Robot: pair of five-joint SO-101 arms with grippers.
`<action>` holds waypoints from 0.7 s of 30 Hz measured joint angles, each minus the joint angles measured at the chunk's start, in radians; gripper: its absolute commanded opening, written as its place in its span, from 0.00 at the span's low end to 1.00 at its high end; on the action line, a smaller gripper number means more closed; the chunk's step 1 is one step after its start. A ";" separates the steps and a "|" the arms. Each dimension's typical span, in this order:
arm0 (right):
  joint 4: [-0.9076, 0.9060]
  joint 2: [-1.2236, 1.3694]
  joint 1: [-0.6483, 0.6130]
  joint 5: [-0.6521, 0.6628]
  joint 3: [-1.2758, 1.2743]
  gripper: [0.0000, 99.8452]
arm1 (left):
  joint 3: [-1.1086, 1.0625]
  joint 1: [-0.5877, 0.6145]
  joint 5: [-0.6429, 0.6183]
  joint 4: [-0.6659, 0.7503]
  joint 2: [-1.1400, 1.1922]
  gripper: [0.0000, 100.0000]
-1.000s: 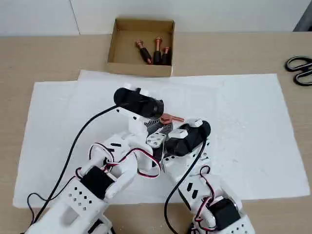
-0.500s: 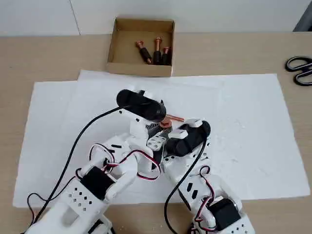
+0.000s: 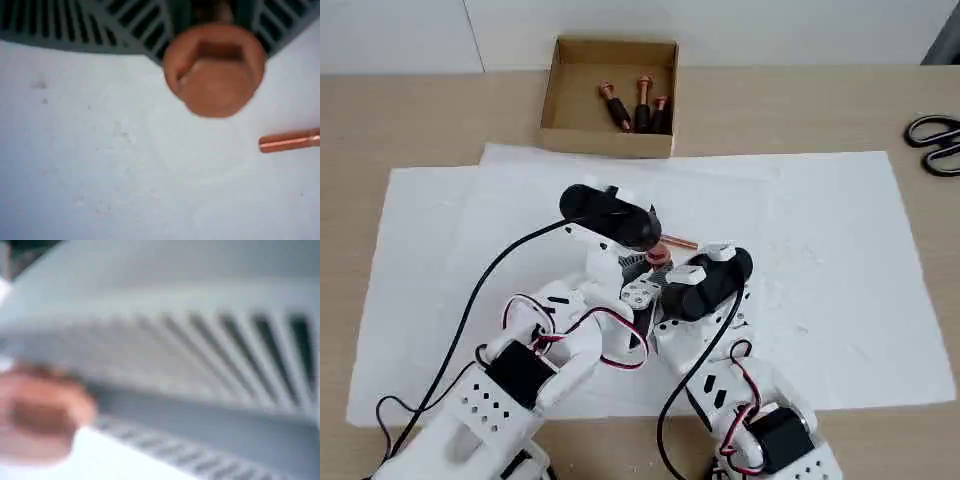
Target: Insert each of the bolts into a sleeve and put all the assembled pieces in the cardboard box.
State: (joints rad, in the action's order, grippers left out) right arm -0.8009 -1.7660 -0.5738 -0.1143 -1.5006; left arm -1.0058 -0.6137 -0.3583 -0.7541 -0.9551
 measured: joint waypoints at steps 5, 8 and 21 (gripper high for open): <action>0.000 0.000 0.002 0.000 0.000 0.00 | 0.000 0.003 0.002 -0.037 0.002 0.14; 0.000 -0.002 0.002 0.000 0.000 0.00 | 0.000 0.003 0.002 -0.040 0.002 0.14; 0.012 -0.002 0.026 0.000 0.000 0.00 | 0.104 0.132 0.002 -0.209 -0.115 0.14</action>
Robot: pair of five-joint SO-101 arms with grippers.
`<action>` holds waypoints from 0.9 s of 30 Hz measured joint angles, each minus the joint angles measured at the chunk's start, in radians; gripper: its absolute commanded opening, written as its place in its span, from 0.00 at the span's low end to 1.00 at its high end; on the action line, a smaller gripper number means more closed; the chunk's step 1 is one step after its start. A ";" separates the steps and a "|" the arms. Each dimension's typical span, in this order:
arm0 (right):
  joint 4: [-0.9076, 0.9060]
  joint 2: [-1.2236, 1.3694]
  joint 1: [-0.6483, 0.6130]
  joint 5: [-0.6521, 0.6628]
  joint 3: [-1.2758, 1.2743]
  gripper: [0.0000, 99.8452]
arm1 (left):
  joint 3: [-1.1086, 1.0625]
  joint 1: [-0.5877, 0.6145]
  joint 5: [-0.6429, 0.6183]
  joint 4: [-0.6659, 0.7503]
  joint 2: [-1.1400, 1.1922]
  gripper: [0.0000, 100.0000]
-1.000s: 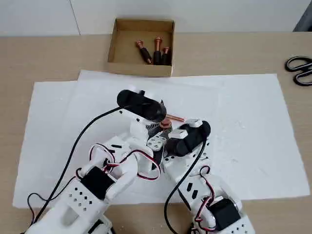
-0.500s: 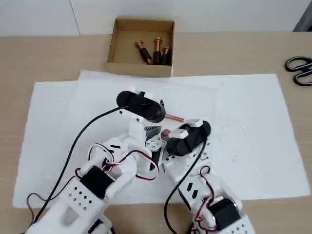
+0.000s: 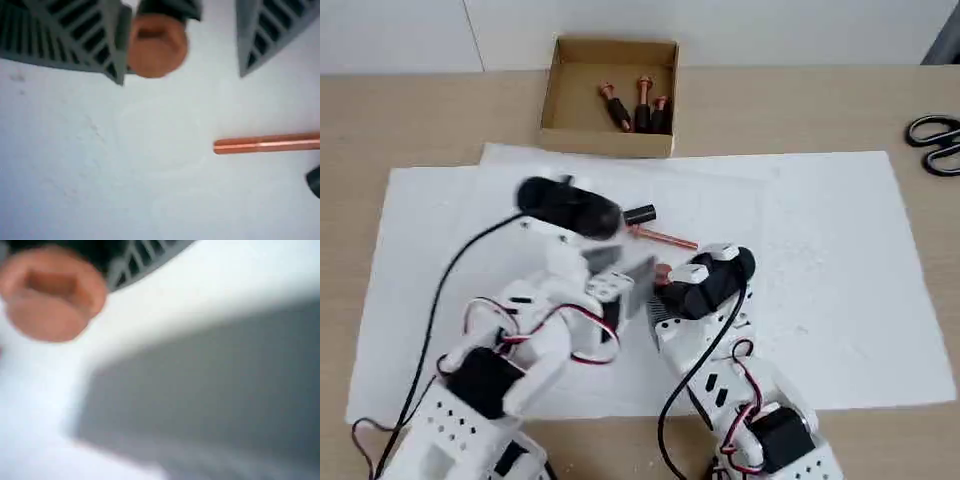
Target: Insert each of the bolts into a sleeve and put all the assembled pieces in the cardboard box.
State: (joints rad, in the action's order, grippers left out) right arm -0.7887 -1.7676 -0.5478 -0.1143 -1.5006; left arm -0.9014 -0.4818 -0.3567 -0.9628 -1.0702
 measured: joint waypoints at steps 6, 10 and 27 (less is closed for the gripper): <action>0.040 0.000 0.069 0.000 -0.005 0.00 | 0.000 0.183 0.000 0.000 -0.063 0.14; 0.043 0.002 0.086 0.021 -0.017 0.00 | -0.005 0.278 0.000 0.003 -0.075 0.14; -0.064 0.236 0.242 0.063 0.279 0.00 | -0.322 0.598 0.000 0.270 -0.075 0.14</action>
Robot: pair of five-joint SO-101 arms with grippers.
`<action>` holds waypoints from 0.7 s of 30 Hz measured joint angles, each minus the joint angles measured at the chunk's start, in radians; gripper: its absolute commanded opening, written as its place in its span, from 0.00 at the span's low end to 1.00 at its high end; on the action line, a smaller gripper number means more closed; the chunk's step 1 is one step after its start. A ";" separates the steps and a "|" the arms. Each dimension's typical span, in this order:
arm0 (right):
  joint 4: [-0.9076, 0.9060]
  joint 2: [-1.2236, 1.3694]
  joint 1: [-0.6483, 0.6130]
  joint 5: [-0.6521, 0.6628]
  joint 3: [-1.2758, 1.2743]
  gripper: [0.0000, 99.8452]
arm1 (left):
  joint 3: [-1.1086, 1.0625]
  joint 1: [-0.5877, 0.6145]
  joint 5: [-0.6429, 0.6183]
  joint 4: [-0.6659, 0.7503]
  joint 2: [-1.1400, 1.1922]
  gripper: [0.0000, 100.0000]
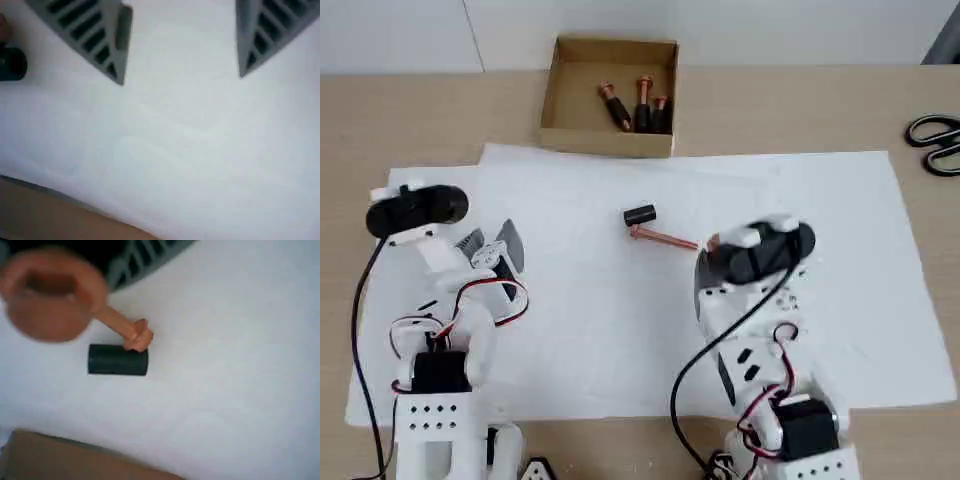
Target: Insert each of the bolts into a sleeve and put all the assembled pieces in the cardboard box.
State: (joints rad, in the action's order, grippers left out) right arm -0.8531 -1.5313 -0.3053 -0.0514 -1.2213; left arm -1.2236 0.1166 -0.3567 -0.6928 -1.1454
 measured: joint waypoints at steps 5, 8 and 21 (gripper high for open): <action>0.008 0.341 0.002 0.000 0.308 0.00 | -0.080 0.002 0.000 0.074 0.000 0.14; 0.028 0.582 -0.003 0.000 0.512 0.00 | -0.133 0.011 -0.002 0.098 0.000 0.14; 0.187 1.587 -0.123 0.000 1.382 0.00 | -0.180 0.009 -0.002 0.144 0.000 0.14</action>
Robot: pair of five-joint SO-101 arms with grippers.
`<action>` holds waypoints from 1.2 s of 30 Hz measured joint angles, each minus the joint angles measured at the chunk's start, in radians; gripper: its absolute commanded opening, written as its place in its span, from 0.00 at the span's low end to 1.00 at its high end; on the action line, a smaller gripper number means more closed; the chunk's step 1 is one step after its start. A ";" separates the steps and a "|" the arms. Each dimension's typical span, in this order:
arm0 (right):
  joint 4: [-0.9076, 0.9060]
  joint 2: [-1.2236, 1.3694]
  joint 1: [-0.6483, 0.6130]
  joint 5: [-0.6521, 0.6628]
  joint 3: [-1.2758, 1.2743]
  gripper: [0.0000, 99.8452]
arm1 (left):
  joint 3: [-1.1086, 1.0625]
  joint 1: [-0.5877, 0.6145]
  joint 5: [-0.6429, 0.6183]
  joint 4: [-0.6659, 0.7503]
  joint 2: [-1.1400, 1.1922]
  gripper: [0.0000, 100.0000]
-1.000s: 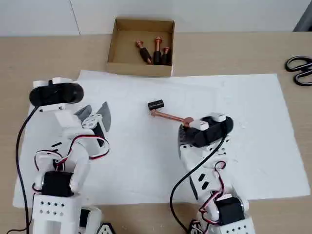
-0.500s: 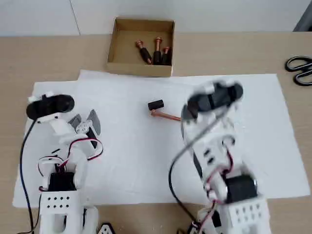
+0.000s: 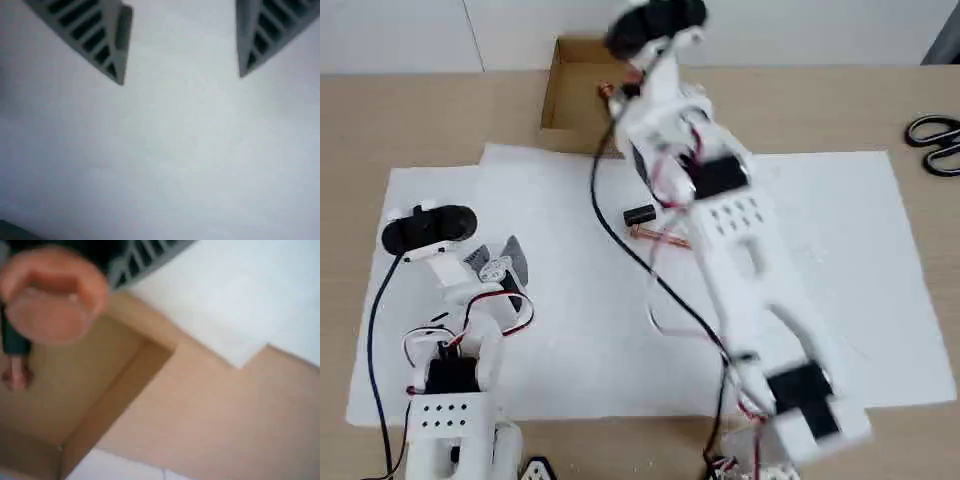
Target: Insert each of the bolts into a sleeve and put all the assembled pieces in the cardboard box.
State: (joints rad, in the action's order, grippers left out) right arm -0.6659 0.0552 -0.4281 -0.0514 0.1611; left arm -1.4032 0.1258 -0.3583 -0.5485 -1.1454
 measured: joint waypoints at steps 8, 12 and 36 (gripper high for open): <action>0.026 0.445 -0.009 0.000 0.414 0.00 | -0.012 0.000 0.000 0.000 0.000 0.14; 0.026 0.646 -0.011 0.000 0.632 0.00 | -0.031 0.000 0.000 0.000 0.000 0.14; 0.089 1.281 0.011 0.000 1.313 0.13 | -0.037 0.000 0.000 0.000 0.000 0.14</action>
State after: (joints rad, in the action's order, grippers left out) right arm -0.5769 1.3364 -0.4173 -0.0514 1.4745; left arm -1.4400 0.1258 -0.3583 -0.5485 -1.1454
